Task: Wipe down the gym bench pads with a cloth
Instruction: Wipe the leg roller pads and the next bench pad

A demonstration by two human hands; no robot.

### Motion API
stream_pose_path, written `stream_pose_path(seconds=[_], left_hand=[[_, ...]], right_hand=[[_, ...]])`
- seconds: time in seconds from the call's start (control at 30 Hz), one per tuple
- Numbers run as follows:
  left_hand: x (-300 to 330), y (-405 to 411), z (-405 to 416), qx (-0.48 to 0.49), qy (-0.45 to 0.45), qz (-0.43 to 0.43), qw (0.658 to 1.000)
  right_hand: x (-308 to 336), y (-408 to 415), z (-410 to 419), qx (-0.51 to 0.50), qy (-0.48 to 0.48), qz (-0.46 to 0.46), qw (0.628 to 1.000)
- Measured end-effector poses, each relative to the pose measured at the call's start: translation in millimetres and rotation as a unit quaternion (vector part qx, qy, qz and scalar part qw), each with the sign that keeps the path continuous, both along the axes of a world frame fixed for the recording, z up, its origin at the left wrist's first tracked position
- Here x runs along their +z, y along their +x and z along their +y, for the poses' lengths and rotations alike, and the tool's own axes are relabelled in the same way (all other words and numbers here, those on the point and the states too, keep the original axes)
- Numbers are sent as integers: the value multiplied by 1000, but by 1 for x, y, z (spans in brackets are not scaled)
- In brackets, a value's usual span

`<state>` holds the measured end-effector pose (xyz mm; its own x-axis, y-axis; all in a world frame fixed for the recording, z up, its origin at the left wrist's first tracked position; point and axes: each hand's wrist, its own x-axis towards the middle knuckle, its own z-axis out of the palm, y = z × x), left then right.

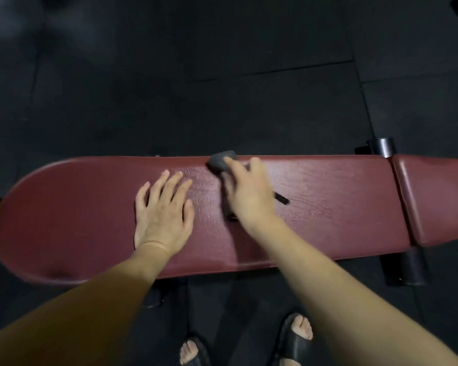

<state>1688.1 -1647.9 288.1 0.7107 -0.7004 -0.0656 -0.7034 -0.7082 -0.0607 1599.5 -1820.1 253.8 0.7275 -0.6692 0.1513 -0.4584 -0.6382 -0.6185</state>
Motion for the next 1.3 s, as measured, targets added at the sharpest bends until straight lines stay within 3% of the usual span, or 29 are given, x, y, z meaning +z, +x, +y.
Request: stream_pose_path(seconds=[0.13,0.23,0.3,0.4,0.5,0.57,0.63,0.73,0.8,0.93,1.03,1.17,1.23,1.3], left_hand=[[-2,-1,1,3,2,-1,1000],[-3,-2,0,4,5,-5,1000],[-3,-2,0,4,8,-4,1000],[-3,-2,1,4,-2,-5,1000],[-1,-1,0,4,-10,0,1000],[-1,-1,0,3,-17,3,1000],[0,-1,0,2,-24,6,1000],[-1,-2,0,0,-35,12,999],[0,-2,1,0,-45,15,999],[1,-2,2,-5,-49,19,999],[0,0,3,-7,-40,19,999],[-3,0,5,-7,-40,18,999],[-5,-1,5,-9,-46,15,999],[-5,-1,4,-8,-54,17,998]], right_hand=[[-32,-85,-97,-210,-21,87,974],[-33,-80,-88,-294,8,102,950],[-22,-45,-40,-285,12,68,956],[11,0,47,-110,13,34,993],[5,-18,27,-2,-14,12,1000],[-12,-59,-19,-55,-31,50,997],[-26,-107,-60,-170,-10,83,982],[-30,-115,-54,-317,24,109,942],[-21,-86,-7,-320,13,82,944],[13,-51,102,-132,14,23,991],[1,-82,70,-61,-23,33,997],[-27,-145,-6,-238,-5,80,968],[-28,-141,3,-320,13,81,944],[-18,-110,48,-327,9,67,943]])
